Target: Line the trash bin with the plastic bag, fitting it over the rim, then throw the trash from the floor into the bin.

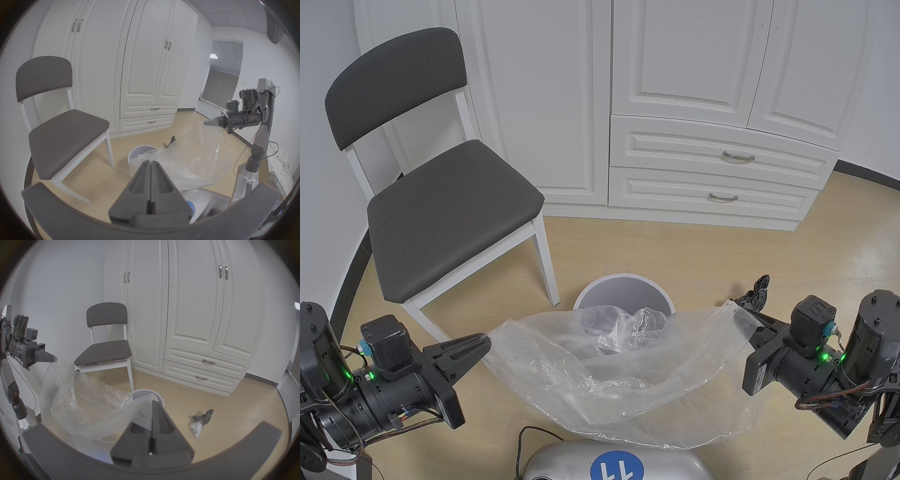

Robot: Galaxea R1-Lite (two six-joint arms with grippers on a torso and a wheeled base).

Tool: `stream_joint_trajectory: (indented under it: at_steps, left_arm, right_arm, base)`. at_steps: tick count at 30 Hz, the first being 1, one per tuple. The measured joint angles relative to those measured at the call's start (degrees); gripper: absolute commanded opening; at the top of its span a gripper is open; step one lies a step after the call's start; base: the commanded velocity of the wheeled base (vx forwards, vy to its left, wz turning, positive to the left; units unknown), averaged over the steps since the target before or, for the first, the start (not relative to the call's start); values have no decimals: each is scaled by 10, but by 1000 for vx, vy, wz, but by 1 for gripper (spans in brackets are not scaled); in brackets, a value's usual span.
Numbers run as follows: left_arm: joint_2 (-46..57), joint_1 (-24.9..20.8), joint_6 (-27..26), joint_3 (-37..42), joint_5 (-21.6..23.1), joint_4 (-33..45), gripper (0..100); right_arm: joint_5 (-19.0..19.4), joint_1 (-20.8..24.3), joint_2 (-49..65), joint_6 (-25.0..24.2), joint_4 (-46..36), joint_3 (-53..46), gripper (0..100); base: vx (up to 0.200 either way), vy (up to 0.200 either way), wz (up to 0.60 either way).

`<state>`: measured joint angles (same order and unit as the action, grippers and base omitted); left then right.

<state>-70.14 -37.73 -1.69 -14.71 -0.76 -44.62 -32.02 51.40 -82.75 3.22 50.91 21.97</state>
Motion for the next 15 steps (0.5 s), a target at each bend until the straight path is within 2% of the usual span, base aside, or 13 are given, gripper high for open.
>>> stream_joint_trajectory:
  at_steps: [3, 8, 15]
  left_arm:
    - [-13, -4, 0, -1, 0, -8, 0]
    - [-40, -12, 3, 0, -1, -64, 0]
    - [-84, -30, 17, 6, -5, -145, 0]
  right_arm:
    - [0, 2, -6, 0, 27, 0, 0]
    - [0, 4, -27, 0, 91, -2, 0]
    - [1, 9, -59, -1, 117, -10, 0]
  base:
    - [0, 0, 0]
    - [0, 0, 0]
    - [0, 0, 0]
